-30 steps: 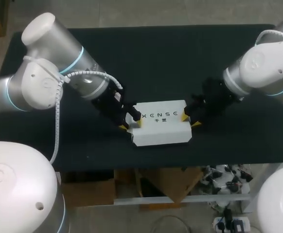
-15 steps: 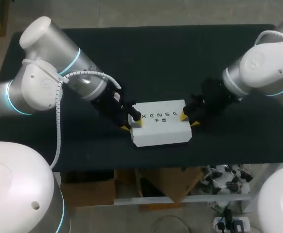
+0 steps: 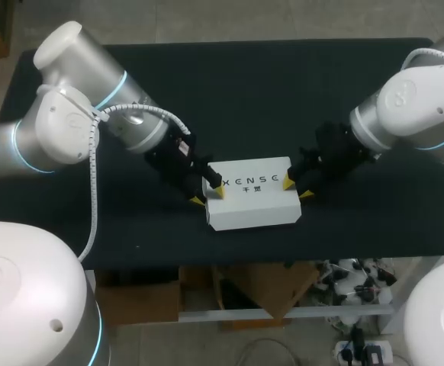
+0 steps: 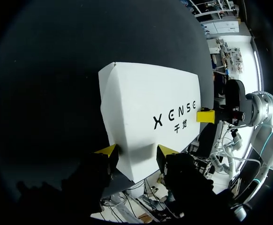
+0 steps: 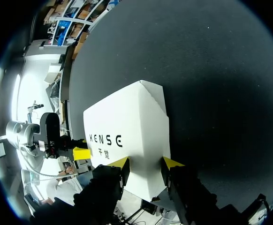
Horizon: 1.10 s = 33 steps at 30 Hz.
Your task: Assemble the packaging by folding the flat box into shape, placing the metal phone stand inside, and closing the box properly
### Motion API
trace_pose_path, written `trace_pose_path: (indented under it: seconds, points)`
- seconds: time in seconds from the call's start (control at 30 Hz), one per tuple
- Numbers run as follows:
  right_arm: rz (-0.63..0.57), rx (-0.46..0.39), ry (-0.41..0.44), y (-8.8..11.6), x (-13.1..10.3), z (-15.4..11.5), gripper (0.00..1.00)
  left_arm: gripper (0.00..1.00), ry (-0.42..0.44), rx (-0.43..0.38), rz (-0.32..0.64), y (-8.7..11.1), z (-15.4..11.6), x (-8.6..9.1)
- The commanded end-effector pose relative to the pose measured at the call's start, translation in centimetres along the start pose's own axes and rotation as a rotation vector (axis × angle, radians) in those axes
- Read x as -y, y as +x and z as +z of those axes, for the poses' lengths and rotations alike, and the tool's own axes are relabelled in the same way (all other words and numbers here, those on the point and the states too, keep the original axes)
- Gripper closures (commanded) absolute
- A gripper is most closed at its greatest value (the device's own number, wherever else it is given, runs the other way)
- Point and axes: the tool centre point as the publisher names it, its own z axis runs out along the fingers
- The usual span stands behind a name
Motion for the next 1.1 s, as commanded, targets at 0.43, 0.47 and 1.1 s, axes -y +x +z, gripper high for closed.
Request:
trace_pose_path:
  seconds: [0.43,0.47,1.1]
  points:
    - [0.011,-0.011,0.022,1.4,-0.1,-1.0,0.55,0.45,-0.052,0.026,-0.054,1.2,-0.5,0.3]
    - [0.013,-0.012,0.024,1.4,-0.2,-1.0,0.54,0.45,-0.056,0.029,-0.058,1.3,-0.5,0.3]
    - [0.049,-0.010,0.069,1.6,-0.5,-0.9,0.54,0.44,-0.102,0.037,-0.113,1.9,-1.2,0.8]
